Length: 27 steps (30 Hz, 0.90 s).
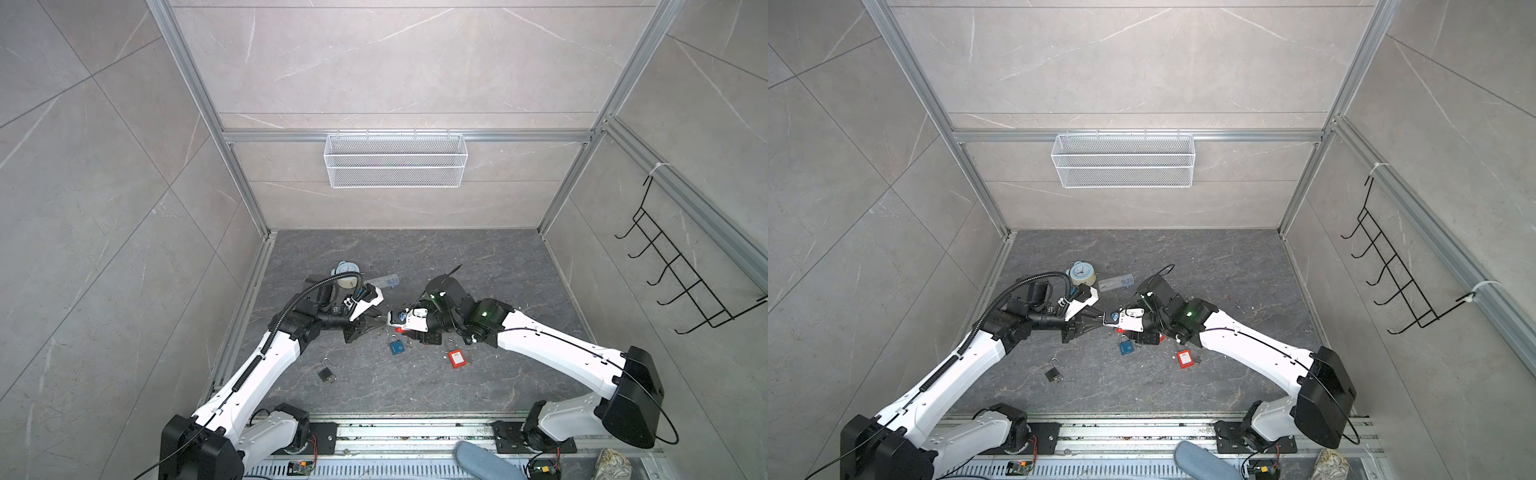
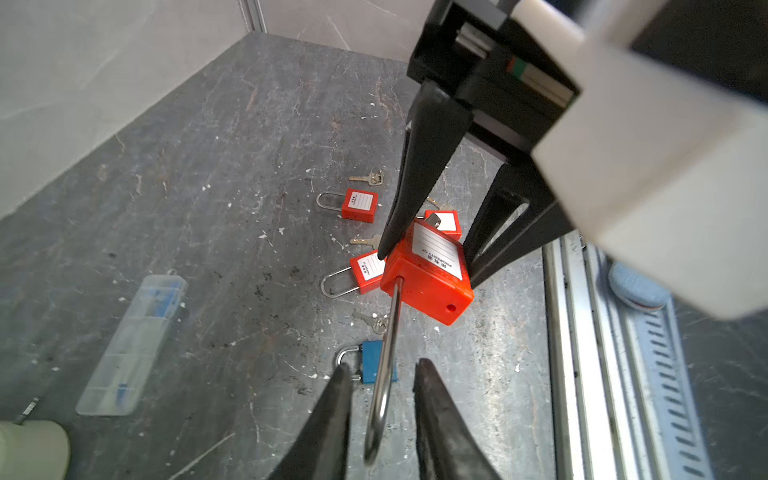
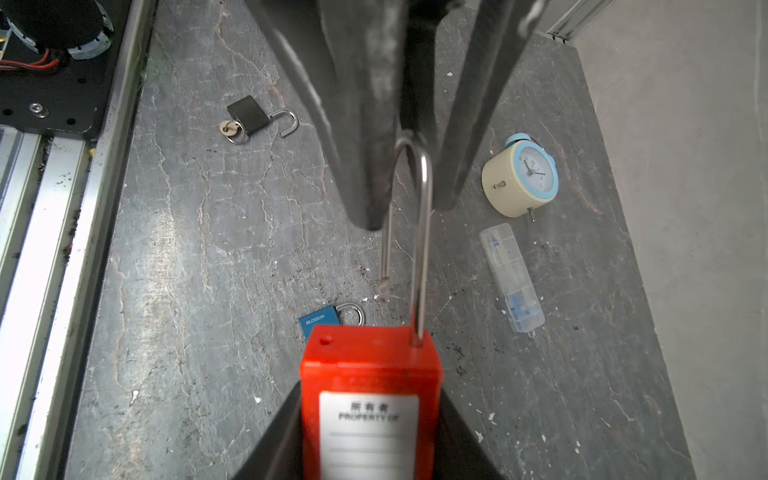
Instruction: Lock with the key
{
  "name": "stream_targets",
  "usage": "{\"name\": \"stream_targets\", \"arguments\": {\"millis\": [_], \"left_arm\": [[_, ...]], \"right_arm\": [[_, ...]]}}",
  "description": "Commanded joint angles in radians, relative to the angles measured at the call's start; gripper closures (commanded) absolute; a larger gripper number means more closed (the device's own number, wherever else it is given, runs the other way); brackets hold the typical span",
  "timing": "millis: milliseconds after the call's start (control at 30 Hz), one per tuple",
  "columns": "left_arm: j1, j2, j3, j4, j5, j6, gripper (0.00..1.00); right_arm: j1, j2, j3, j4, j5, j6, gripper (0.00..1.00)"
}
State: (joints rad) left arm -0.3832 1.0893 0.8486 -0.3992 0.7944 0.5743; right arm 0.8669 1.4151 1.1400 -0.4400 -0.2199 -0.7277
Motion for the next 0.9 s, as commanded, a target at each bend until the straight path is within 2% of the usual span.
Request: {"name": "stream_targets", "arguments": {"millis": [0,133,233,300,433,567,733,867], "left_arm": [[-0.006,-0.005,0.033,-0.008,0.056,0.019,0.83],[-0.008,0.002,0.037,-0.026,0.078,-0.004,0.95],[-0.007,0.015,0.057,-0.048,0.100,-0.042,0.99],[-0.008,0.020,0.060,-0.038,0.120,-0.091,0.99],[-0.008,0.040,0.053,0.012,0.165,-0.191,0.98],[-0.007,0.065,0.061,-0.008,0.168,-0.221,0.93],[-0.009,0.079,0.080,-0.013,0.168,-0.236,0.99],[-0.012,0.100,0.095,-0.006,0.185,-0.289,1.00]], "right_arm": [[-0.001,-0.028,-0.014,0.034,0.027,-0.033,0.77],[-0.002,-0.028,-0.025,0.077,0.071,-0.056,0.76],[-0.002,-0.025,-0.043,0.141,0.140,-0.073,0.76],[0.000,-0.027,-0.063,0.198,0.190,-0.089,0.76],[-0.002,-0.045,-0.110,0.303,0.204,-0.130,0.76],[-0.002,-0.065,-0.151,0.381,0.224,-0.175,0.76],[-0.001,-0.064,-0.163,0.389,0.228,-0.202,0.77],[-0.001,-0.073,-0.207,0.506,0.272,-0.213,0.76]]}}
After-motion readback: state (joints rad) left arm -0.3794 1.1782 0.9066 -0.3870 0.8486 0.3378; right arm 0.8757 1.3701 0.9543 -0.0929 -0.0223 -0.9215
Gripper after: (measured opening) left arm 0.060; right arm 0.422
